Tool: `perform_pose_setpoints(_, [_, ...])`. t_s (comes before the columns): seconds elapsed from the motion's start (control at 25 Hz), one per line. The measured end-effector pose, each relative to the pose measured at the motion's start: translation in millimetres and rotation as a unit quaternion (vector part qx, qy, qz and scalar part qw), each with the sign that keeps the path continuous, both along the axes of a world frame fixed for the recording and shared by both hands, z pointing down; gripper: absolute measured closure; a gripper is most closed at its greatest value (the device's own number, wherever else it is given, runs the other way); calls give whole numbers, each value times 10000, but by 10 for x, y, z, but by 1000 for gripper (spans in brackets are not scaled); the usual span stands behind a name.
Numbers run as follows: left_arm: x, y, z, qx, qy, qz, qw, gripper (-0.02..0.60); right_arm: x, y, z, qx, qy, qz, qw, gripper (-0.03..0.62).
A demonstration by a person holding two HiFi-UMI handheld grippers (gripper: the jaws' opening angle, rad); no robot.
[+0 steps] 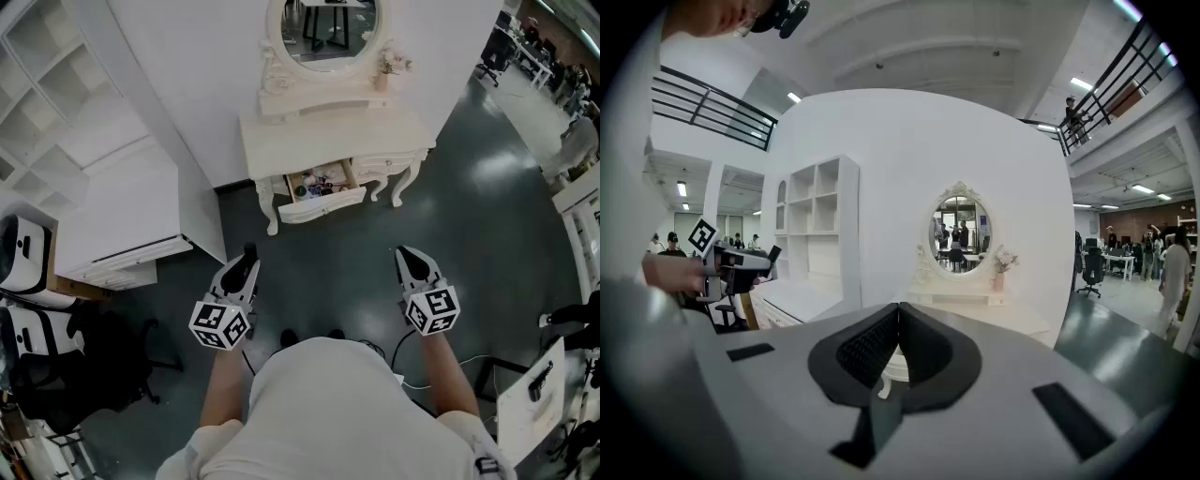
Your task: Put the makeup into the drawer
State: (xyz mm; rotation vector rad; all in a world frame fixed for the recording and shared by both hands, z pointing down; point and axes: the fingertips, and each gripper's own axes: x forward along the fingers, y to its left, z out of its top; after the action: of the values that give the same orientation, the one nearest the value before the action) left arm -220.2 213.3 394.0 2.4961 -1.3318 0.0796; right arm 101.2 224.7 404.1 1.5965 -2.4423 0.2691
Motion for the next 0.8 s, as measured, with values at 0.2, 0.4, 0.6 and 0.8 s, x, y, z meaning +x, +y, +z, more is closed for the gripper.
perform_pose_setpoints(0.2, [28, 7, 22, -18, -7, 17, 10000, 480, -8, 4, 25, -1, 23, -26, 10000, 566])
perform_pose_setpoints(0.4, [61, 21, 30, -33, -19, 18, 10000, 480, 13, 10, 36, 0, 43, -56, 10000, 566])
perform_pose_setpoints(0.6, [129, 33, 53, -71, -43, -26, 10000, 480, 81, 1, 58, -7, 52, -101, 9999, 565])
perform_pose_setpoints(0.8, [229, 39, 69, -88, -71, -68, 9999, 480, 217, -35, 119, -92, 14, -59, 9999, 565])
